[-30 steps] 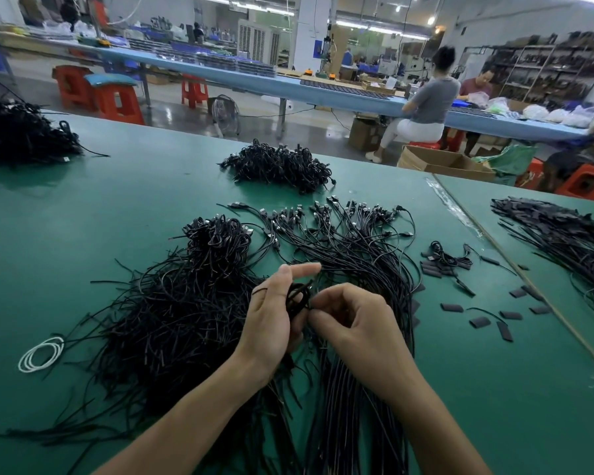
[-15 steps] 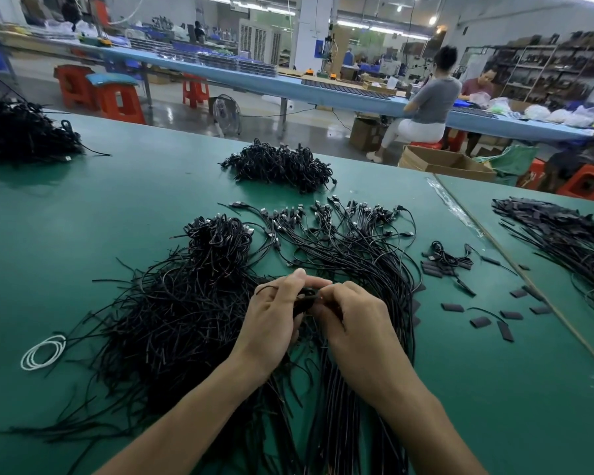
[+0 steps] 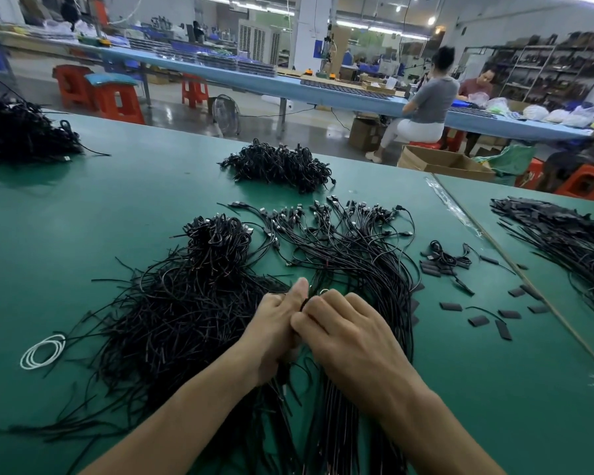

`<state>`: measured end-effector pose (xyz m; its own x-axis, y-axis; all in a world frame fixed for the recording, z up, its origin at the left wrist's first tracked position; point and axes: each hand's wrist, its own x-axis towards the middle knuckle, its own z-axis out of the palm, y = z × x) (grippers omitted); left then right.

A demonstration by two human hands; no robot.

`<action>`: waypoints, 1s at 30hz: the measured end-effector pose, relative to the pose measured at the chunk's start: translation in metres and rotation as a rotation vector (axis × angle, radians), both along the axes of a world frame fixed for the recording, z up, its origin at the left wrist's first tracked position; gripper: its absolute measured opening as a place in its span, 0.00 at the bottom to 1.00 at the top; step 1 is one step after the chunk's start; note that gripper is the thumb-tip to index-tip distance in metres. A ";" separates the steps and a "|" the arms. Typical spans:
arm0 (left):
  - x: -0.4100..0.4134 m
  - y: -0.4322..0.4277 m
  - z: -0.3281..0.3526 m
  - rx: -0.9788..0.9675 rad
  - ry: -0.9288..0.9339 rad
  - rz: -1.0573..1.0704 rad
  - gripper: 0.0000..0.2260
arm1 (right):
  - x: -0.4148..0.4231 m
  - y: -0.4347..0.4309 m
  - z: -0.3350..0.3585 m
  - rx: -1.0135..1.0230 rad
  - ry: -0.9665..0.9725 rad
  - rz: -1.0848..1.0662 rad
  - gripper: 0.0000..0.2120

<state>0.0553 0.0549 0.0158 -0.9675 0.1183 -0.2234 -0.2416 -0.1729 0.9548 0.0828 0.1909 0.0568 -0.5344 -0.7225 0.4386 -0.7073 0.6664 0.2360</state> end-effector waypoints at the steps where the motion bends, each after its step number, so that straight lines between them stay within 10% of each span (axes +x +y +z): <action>1: 0.000 -0.002 -0.001 -0.037 -0.064 -0.082 0.20 | -0.002 0.002 0.004 0.038 -0.007 0.041 0.05; 9: 0.000 -0.010 -0.006 0.046 -0.354 -0.346 0.26 | -0.008 -0.001 0.002 -0.144 -0.476 -0.062 0.04; 16: 0.005 -0.019 -0.001 -0.061 -0.147 -0.669 0.12 | -0.016 0.014 -0.003 -0.415 -0.867 -0.238 0.05; 30: 0.007 -0.012 -0.004 -0.257 -0.212 -0.641 0.13 | -0.003 0.011 0.000 -0.078 -0.570 -0.101 0.03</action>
